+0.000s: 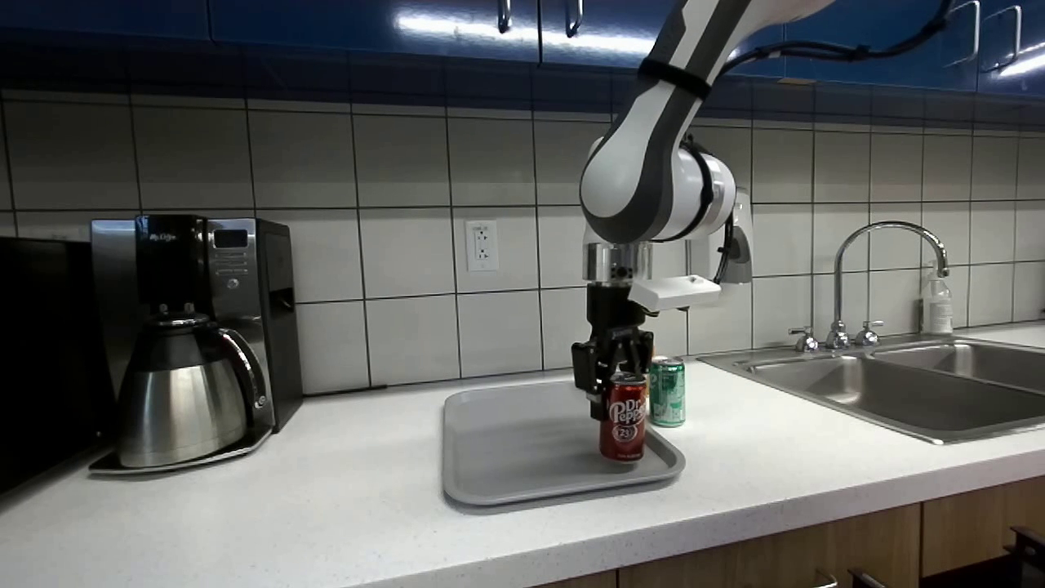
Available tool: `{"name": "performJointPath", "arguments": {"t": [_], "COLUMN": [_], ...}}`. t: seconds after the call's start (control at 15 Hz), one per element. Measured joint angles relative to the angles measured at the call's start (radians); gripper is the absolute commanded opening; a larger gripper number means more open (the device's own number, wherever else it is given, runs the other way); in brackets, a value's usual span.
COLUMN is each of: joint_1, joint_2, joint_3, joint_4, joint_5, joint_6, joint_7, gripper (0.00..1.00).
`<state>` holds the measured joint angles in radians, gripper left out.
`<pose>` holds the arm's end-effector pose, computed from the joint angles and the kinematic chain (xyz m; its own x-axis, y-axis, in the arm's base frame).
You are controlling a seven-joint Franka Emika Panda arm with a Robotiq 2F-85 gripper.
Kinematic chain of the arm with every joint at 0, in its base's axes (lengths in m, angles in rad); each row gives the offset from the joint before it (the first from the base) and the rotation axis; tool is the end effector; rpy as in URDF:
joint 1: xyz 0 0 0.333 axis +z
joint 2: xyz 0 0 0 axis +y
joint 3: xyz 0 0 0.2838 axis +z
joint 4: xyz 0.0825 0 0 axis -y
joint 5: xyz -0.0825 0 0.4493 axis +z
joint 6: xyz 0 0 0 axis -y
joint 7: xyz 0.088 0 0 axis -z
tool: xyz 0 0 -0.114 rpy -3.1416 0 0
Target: Put all the soda cans on the tray
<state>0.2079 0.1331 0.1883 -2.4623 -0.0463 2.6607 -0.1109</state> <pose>0.4769 0.2046 0.1555 0.8531 0.5174 0.0677 0.5182 -0.8553 0.0069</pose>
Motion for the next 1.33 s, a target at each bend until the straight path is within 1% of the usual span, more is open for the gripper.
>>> {"name": "performJointPath", "arguments": {"t": [0.27, 0.33, 0.4, 0.53, 1.33], "joint_1": [0.0, 0.0, 0.0, 0.0, -0.001], "joint_2": [0.009, 0.011, 0.012, 0.012, 0.001], "joint_3": [0.0, 0.0, 0.0, 0.0, -0.001], "joint_4": [0.0, 0.0, 0.0, 0.001, 0.019], "joint_5": [-0.016, -0.021, -0.029, -0.045, -0.059], "joint_6": [0.0, 0.0, 0.0, 0.0, 0.002], "joint_7": [0.0, 0.0, 0.0, 0.0, 0.0], "gripper": [0.38, 0.88, 0.9, 1.0, 1.0]}}
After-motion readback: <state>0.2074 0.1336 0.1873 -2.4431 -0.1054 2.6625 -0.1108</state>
